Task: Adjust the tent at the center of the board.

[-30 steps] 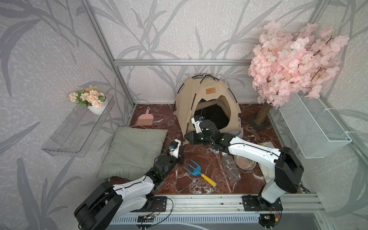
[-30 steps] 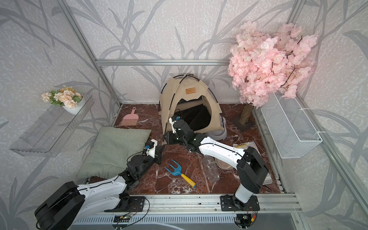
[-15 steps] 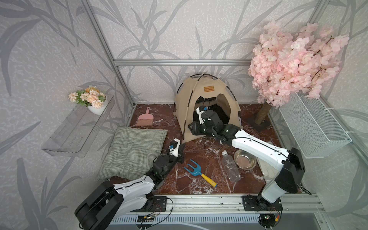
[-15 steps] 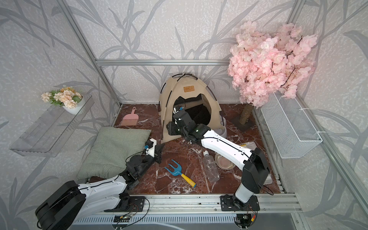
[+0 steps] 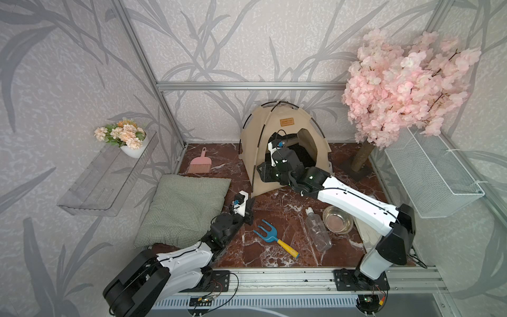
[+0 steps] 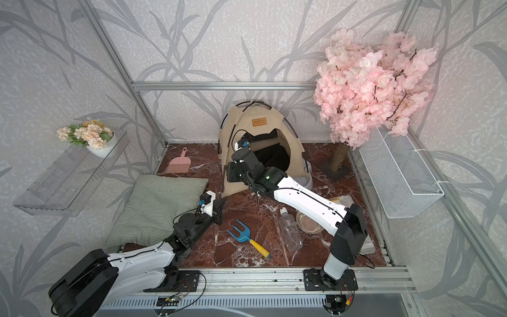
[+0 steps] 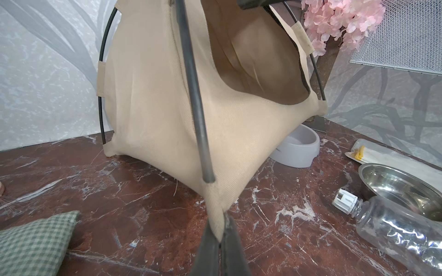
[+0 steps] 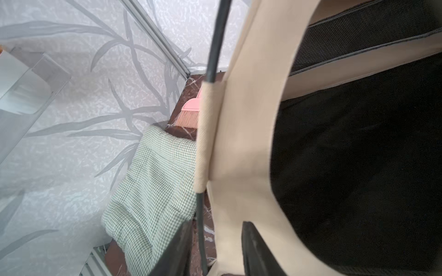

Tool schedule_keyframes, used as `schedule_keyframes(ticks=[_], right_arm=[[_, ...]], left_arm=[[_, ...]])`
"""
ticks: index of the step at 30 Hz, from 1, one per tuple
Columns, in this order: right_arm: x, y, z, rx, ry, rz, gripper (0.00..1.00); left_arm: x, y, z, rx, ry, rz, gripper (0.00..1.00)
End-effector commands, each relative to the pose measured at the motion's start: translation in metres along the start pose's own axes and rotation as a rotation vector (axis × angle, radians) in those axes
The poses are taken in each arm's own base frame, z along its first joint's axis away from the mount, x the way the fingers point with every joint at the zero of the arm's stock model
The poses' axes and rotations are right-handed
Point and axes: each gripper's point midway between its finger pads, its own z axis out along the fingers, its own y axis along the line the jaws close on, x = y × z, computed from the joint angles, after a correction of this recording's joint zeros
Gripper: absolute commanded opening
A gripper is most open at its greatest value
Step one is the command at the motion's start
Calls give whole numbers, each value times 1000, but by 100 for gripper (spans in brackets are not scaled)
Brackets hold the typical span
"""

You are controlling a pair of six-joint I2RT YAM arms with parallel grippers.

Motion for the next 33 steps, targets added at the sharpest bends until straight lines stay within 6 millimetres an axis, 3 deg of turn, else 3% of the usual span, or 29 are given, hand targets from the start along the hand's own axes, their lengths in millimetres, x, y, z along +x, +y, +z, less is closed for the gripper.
schedule_keyframes(ticks=[1,7,13,14,15,18,19,22,24,26,29,33], right_arm=[[0,1,18,14,-3,29,37],[5,1,37,20,6,42,25],[25,-3,46,-16,43,139,4],[40,13,45,-54,67,135,4],[41,15,44,-69,72,141,4],[26,14,22,-100,49,118,8],[8,2,9,-109,33,102,12],[-8,-20,-28,-120,67,-9,26],[-13,-48,-51,-66,68,-88,37],[-17,-91,-70,36,70,-143,48],[-36,-159,-96,213,43,-184,55],[-75,-223,-110,349,-121,-237,60]], left_arm=[[-19,0,1,-3,-58,7,0],[-19,1,-2,-8,-57,0,0],[-29,3,1,-24,-76,7,0],[-34,4,3,-31,-85,11,0],[-38,5,6,-38,-90,13,0],[-44,11,12,-81,-79,-1,0],[-40,14,11,-96,-61,-22,0],[-17,22,0,-130,-16,-85,0],[-1,34,-7,-191,16,-115,0],[10,47,-11,-257,55,-125,0],[17,57,-15,-295,80,-163,0],[31,69,-18,-350,130,-218,0]])
